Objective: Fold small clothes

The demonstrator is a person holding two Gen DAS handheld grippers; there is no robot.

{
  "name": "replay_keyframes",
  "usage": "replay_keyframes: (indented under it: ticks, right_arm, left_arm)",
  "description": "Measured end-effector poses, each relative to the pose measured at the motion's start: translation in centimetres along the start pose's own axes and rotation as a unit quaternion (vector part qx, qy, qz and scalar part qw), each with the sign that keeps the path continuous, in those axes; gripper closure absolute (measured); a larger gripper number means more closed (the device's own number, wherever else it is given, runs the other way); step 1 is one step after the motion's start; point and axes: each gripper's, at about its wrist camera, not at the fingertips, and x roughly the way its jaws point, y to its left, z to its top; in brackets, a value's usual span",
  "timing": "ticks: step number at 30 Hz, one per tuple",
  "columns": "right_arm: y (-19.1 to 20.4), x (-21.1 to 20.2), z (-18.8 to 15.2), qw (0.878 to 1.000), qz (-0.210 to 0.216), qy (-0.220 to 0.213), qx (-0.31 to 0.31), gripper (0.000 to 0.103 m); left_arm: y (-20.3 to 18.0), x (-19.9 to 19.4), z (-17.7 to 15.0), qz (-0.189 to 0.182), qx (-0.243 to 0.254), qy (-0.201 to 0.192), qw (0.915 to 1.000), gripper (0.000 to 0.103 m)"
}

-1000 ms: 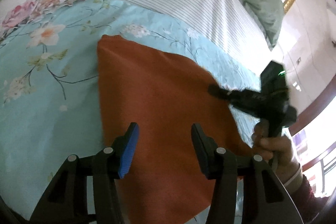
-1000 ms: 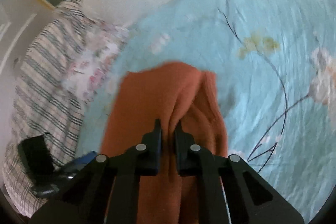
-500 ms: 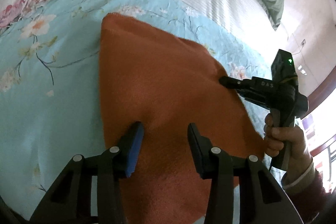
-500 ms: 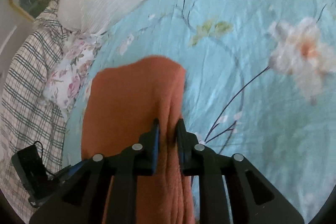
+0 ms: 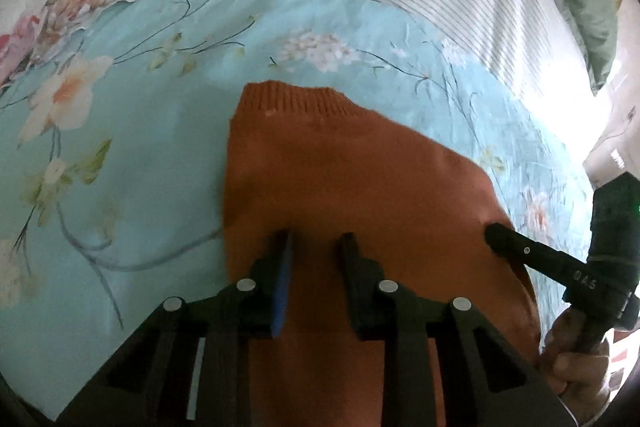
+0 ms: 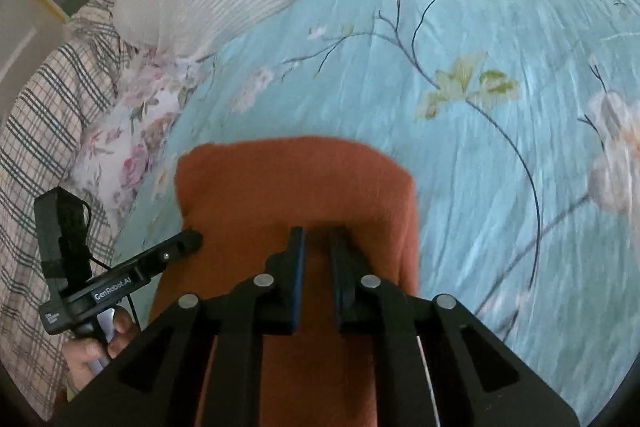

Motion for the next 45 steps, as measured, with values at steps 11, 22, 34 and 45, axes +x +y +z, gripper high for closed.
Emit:
replay_keyframes:
  ticks: [11, 22, 34, 45]
  right_arm:
    - [3.7, -7.9, -5.6, 0.999, 0.018, 0.0, -0.047, 0.088]
    - [0.6, -9.4, -13.5, 0.999, -0.022, 0.016, -0.021, 0.088]
    - [1.1, -10.6, -17.2, 0.998, -0.047, 0.018, -0.022, 0.083]
    - [2.1, -12.6, -17.7, 0.998, -0.055, 0.012, -0.029, 0.077]
  left_arm:
    - [-1.0, -7.7, -5.8, -0.059, 0.012, -0.028, 0.9978, 0.079]
    - [-2.1, -9.8, -16.8, -0.071, 0.051, 0.019, 0.996, 0.08]
    - [-3.1, -10.4, -18.5, -0.017, 0.062, -0.003, 0.9979, 0.075]
    - [-1.8, -13.1, -19.5, -0.018, 0.035, -0.01, 0.9992, 0.069]
